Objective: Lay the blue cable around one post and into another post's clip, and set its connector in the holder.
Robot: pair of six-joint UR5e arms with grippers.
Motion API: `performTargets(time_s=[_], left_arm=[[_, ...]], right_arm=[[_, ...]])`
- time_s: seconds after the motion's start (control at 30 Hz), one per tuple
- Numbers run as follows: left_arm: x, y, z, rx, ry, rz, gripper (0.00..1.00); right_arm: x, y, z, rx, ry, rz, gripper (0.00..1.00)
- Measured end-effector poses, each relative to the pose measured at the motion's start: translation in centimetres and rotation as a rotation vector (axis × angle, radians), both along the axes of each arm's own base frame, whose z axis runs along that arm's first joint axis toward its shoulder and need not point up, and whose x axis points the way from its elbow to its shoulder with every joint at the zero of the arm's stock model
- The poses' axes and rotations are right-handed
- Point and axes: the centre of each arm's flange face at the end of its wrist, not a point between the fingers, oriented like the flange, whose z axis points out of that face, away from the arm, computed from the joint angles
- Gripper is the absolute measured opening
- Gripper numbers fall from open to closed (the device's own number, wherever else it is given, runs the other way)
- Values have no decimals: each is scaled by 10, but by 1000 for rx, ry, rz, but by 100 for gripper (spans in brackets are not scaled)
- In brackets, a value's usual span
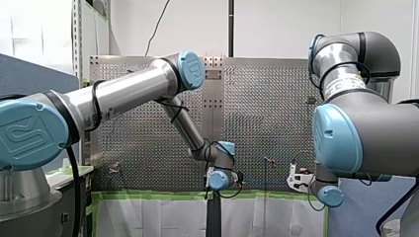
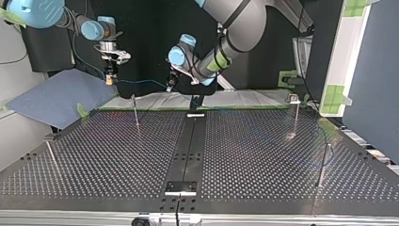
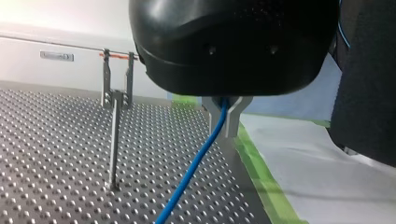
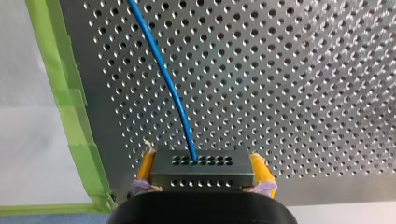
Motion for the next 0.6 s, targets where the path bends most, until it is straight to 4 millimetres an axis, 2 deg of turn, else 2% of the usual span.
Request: performTargets(time_s=[0.2, 0.6], left_arm=[[-6, -19, 11, 2, -1, -12, 2], [-21, -42, 19, -13, -9, -45, 2]], right_arm=[[-11, -4, 1, -1, -1, -21, 0], [-27, -23, 7, -12, -1, -49, 0]])
